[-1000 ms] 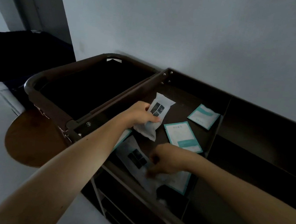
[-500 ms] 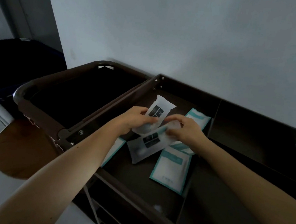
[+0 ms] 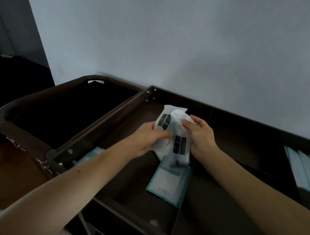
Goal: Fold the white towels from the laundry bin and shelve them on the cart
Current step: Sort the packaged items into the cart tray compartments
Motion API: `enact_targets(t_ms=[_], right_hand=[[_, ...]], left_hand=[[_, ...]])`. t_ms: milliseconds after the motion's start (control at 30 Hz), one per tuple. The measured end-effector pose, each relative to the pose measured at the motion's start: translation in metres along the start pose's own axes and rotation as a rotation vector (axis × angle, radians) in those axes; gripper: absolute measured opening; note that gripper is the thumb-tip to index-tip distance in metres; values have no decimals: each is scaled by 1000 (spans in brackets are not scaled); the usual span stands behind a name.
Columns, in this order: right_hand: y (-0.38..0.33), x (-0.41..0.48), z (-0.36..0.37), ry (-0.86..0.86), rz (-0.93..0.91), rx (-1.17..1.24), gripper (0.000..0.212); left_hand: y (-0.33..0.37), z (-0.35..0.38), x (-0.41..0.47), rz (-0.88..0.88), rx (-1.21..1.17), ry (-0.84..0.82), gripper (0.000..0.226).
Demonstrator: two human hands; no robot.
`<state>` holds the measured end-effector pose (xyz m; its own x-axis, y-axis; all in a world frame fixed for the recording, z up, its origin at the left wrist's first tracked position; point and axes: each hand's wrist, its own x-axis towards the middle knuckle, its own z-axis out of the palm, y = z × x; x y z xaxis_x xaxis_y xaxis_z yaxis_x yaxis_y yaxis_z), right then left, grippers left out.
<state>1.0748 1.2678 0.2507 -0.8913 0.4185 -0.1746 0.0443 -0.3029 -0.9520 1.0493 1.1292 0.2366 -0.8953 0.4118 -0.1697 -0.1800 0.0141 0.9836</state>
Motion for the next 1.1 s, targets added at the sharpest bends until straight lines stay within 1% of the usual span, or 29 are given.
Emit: enact_targets(t_ms=[100,200,233,267,333,400,467,600,733,767,900,1000,1033,1100], right_hand=[[-13,-2,-6,36,-48,107,23],[-27,-4,-17,24,-75,195,22],[-30,-5,-23,-5,-76,217,17],[-33,-8,-28,-35,-74,228,12],[-35,-12,-41,-77,-92,151,11],[-35,-17,-54,-84,-126,-29,9],[-34,-20,-71,-51,-150,-170,5],[-38,-18,-105,61,-166,-237,10],[-45,-10,-135,152,-39,-168,12],[-46,-6,-142,178,-7,-140,12],[-50,15,-163,248,25,-45,7],[-50,28,-169,259,32,-53,14],[-50,32,-171,250,39,-78,16],[-48,38,-175,239,52,-150,17]], left_hand=[[11,20,1,89,-49,29,24],[22,40,6,175,-4,100,19],[24,46,9,189,13,120,20],[26,51,13,198,41,131,20],[30,63,17,214,72,135,19],[34,79,21,201,-9,141,18],[38,97,23,179,-89,121,18],[33,127,34,101,-57,41,5],[26,148,50,1,80,37,36],[24,154,53,-17,96,29,40],[22,168,67,-48,155,-31,51],[22,173,71,-56,224,-16,60],[19,173,75,-58,271,-25,59],[12,172,80,-37,407,-62,49]])
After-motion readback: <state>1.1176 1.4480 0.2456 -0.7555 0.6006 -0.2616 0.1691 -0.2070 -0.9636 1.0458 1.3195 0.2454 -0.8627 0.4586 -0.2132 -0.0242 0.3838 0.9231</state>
